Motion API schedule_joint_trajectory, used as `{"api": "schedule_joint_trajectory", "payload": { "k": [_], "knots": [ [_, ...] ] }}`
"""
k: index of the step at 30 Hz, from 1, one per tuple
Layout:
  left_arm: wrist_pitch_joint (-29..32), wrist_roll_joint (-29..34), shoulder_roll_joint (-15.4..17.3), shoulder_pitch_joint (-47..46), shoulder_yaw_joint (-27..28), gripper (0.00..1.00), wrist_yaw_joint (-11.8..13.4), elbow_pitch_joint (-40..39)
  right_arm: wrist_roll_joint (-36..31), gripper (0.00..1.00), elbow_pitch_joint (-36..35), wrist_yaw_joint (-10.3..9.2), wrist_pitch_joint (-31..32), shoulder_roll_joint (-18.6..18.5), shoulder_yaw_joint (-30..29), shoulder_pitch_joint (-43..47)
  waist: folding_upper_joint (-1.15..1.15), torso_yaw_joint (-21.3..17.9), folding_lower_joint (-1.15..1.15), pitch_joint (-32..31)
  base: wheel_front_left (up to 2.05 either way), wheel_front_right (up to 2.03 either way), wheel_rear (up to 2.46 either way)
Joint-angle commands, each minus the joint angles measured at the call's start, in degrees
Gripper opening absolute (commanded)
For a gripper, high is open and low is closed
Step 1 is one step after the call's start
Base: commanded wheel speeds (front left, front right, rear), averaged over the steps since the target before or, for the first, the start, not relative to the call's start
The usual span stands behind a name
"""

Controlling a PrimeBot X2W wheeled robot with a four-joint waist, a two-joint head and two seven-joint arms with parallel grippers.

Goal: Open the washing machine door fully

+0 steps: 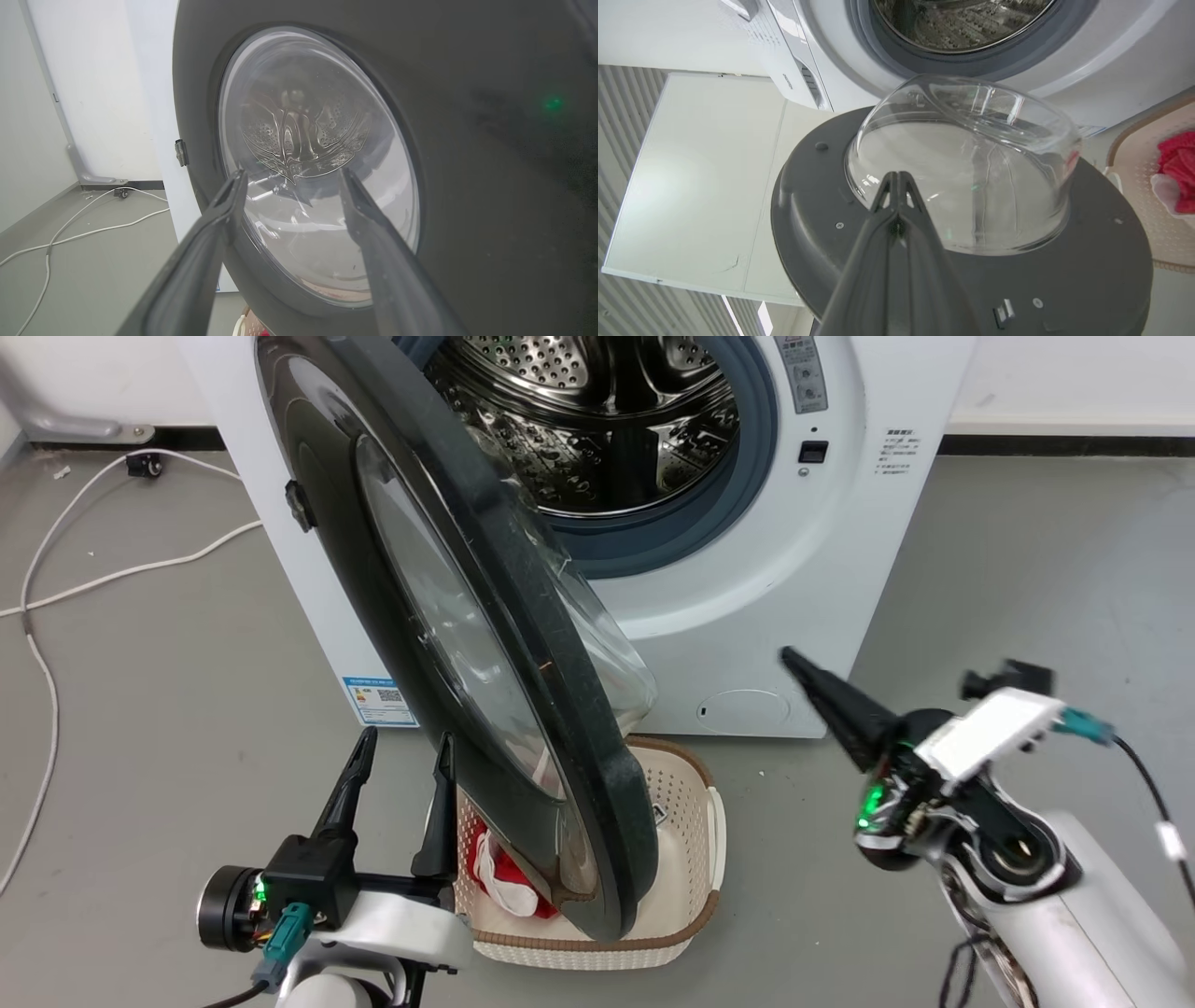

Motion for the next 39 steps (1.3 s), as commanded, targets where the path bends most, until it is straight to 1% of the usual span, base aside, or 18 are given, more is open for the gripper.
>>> {"api": "schedule_joint_trajectory", "payload": {
  "k": [1, 4, 6, 10, 11, 12, 13, 14, 17, 20, 23, 25, 26, 28, 30, 33, 36, 39],
  "knots": [
    [-0.15, -0.02, -0.05, 0.8, 0.14, 1.0, 0.21, 0.01, -0.6, 0.0, -0.54, 0.0, -1.87, -0.32, -0.97, 1.8, 0.0, -0.3, 0.01, -0.23, 0.0, 0.0, 0.0],
    [-0.15, 0.01, -0.04, 1.23, 0.56, 1.0, 0.28, 0.04, -1.9, 0.0, -2.25, 0.0, -7.83, -0.95, -4.25, 5.11, 0.0, -0.85, 0.01, -0.73, 0.0, 0.0, 0.0],
    [-0.15, 0.0, -0.04, 1.31, 0.83, 1.0, 0.33, 0.02, -3.23, 0.0, -3.42, 0.0, -11.08, -2.08, -6.23, 7.4, 0.0, -1.14, 0.01, -0.88, 0.0, 0.0, 0.0],
    [-0.15, 0.07, -0.03, 1.77, 1.32, 1.0, 0.46, 0.13, -4.12, 0.0, -5.88, 0.0, -15.91, -3.06, -9.5, 12.31, 0.0, -1.55, 0.01, -1.21, 0.0, 0.0, 0.0],
    [-0.15, 0.08, -0.04, 1.82, 1.53, 1.0, 0.53, 0.1, -3.88, 0.13, -6.45, 0.0, -16.63, -3.15, -10.13, 13.41, 0.0, -1.71, 0.01, -1.24, 0.0, 0.0, 0.0],
    [-0.15, 0.12, -0.03, 1.88, 1.64, 1.0, 0.54, 0.08, -4.14, 0.42, -6.85, 0.0, -17.77, -3.56, -10.95, 14.54, 0.0, -1.82, 0.01, -1.31, 0.0, 0.0, 0.0],
    [-0.15, 0.17, -0.04, 1.94, 1.73, 1.0, 0.54, 0.11, -4.8, 0.85, -7.36, 0.0, -18.67, -4.03, -11.42, 15.61, 0.0, -1.89, 0.01, -1.39, 0.0, 0.0, 0.0],
    [-0.15, 0.23, -0.05, 1.99, 1.8, 1.0, 0.51, 0.13, -5.15, 1.0, -7.92, 0.0, -19.81, -3.98, -11.87, 16.52, 0.0, -1.96, 0.01, -1.44, 0.0, 0.0, 0.0],
    [-0.15, 0.41, -0.05, 2.19, 2.02, 1.0, 0.46, 0.2, -8.69, 1.0, -8.91, 0.0, -24.27, -4.74, -12.56, 18.81, 0.0, -2.21, 0.01, -1.68, 0.0, 0.0, 0.0],
    [-0.15, 0.51, -0.04, 2.24, 2.21, 1.0, 0.37, 0.28, -14.03, 1.0, -8.87, 0.0, -29.19, -5.29, -12.39, 20.2, 0.0, -2.4, 0.01, -1.91, 0.0, 0.0, 0.0],
    [-0.15, 0.38, -0.04, 2.18, 2.33, 1.0, 0.32, 0.25, -22.56, 1.0, -8.32, 0.0, -31.89, -5.5, -12.75, 20.67, 0.0, -2.58, 0.01, -1.95, 0.0, 0.0, 0.0],
    [-0.15, 0.4, -0.04, 2.33, 2.47, 1.0, 0.34, 0.2, -29.16, 1.0, -8.07, 0.0, -32.46, -4.46, -14.03, 20.83, 0.0, -2.74, 0.01, -1.96, 0.0, 0.0, 0.0],
    [-0.15, 0.41, -0.04, 2.39, 2.57, 1.0, 0.37, 0.18, -33.24, 1.0, -8.17, 0.0, -32.55, -3.92, -15.39, 20.83, 0.0, -2.83, 0.01, -1.94, 0.0, 0.0, 0.0],
    [-0.15, 0.47, -0.05, 2.4, 2.7, 1.0, 0.41, 0.06, -43.66, 1.0, -9.45, 0.0, -32.62, -2.36, -19.14, 20.9, 0.0, -2.97, 0.01, -1.82, 0.0, 0.0, 0.0],
    [-0.15, 0.6, -0.04, 2.25, 2.79, 1.0, 0.36, 0.02, -53.85, 1.0, -11.71, 0.0, -32.56, 0.61, -22.06, 21.71, 0.0, -3.02, 0.01, -1.67, 0.0, 0.0, 0.0],
    [-0.15, 0.71, -0.04, 1.89, 2.97, 1.0, 0.35, -0.02, -69.96, 1.0, -16.47, -0.01, -32.58, 3.84, -25.59, 22.69, 0.0, -3.07, 0.01, -1.45, 0.0, 0.0, 0.0],
    [-0.15, 0.77, -0.04, 1.58, 3.2, 1.0, 0.36, -0.02, -82.98, 1.0, -20.39, -0.01, -32.58, 6.34, -26.16, 24.65, 0.0, -3.1, 0.01, -1.3, 0.0, 0.0, 0.0],
    [-0.15, 0.83, -0.04, 1.38, 3.28, 1.0, 0.3, 0.09, -91.93, 1.0, -23.0, -0.01, -32.25, 7.79, -25.4, 26.71, 0.0, -3.08, 0.01, -1.19, 0.0, 0.0, 0.0]
  ]
}}
